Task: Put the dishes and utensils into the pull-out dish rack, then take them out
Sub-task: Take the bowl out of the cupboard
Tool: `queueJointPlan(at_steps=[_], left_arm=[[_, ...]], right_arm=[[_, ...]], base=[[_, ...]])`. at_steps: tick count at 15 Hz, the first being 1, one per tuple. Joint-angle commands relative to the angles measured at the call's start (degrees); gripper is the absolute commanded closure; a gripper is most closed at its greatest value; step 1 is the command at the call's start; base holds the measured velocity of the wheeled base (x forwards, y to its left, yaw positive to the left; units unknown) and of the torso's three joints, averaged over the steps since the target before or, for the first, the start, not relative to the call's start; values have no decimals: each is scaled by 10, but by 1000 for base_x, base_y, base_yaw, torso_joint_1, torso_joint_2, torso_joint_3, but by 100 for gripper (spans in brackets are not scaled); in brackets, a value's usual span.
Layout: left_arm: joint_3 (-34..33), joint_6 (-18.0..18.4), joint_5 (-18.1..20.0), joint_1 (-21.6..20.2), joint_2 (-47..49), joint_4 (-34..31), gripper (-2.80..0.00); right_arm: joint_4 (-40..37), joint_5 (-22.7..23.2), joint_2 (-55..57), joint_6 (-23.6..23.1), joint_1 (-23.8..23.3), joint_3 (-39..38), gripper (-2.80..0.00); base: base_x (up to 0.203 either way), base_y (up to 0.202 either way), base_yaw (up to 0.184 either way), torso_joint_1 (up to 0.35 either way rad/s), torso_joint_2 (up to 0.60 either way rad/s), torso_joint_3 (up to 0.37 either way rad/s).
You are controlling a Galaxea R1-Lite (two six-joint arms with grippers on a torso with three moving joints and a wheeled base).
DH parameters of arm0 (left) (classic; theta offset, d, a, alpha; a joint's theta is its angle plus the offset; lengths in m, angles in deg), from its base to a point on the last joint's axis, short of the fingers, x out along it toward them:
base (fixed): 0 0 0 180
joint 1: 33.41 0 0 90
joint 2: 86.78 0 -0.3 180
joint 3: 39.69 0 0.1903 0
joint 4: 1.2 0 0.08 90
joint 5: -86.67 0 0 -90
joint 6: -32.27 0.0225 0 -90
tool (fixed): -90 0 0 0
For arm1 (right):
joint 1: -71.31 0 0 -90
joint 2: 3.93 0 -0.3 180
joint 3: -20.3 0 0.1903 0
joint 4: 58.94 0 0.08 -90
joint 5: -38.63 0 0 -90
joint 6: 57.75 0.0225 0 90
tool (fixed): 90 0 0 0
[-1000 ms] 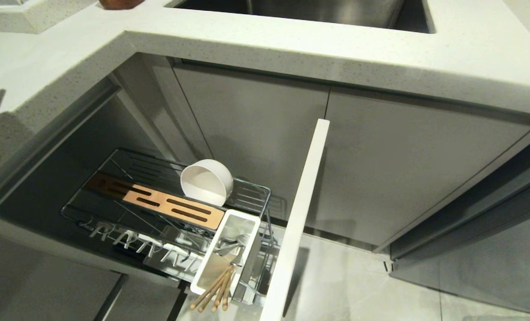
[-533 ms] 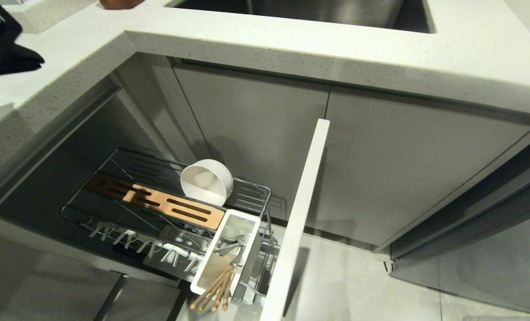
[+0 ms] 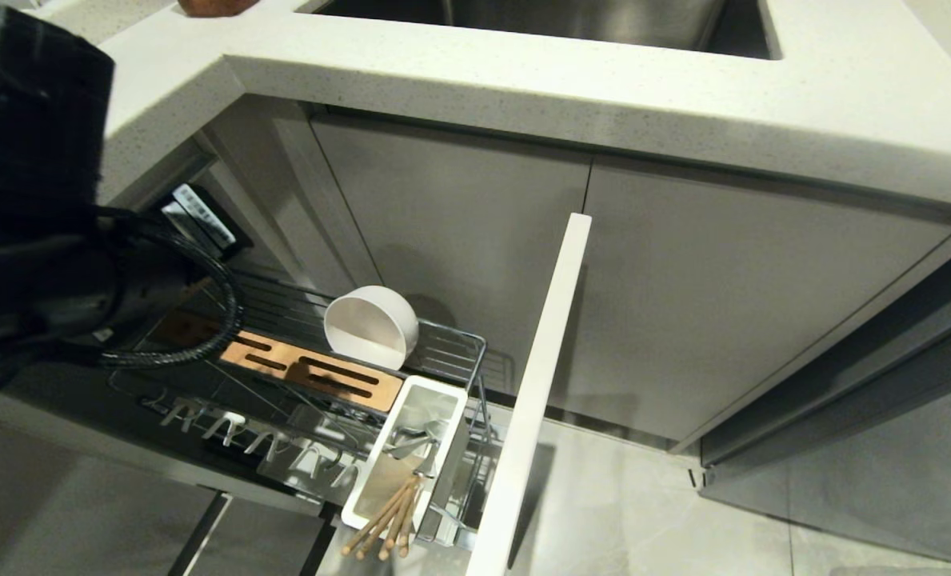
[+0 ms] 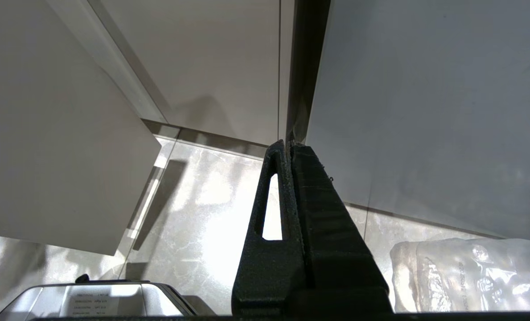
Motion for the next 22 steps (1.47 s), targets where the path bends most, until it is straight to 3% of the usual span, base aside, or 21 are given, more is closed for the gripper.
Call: queueJointPlan(at_steps=[1,3,6,7,17,22], left_arm=[[-43,-4,-25,25,35,40,0],[-62,-6,-49,45,60,62,0],[-65,-6,-53,67,86,80,0],[-65,-6,-53,67,99,80,-280],[-57,-15,-70,95,166,133,-280],[-34,-7,-30,66,216,148,-280]], right_arm=[[0,0,0,0,0,-1,0],[0,0,0,0,0,-1,0],[0,0,0,0,0,-1,0],[0,0,0,0,0,-2,0],[0,0,0,0,1,-1,0],[0,0,0,0,0,-1,0]], base=[[0,0,0,0,0,0],[0,0,0,0,0,0],[0,0,0,0,0,0],[0,0,0,0,0,0],[0,0,0,0,0,0],[0,0,0,0,0,0]])
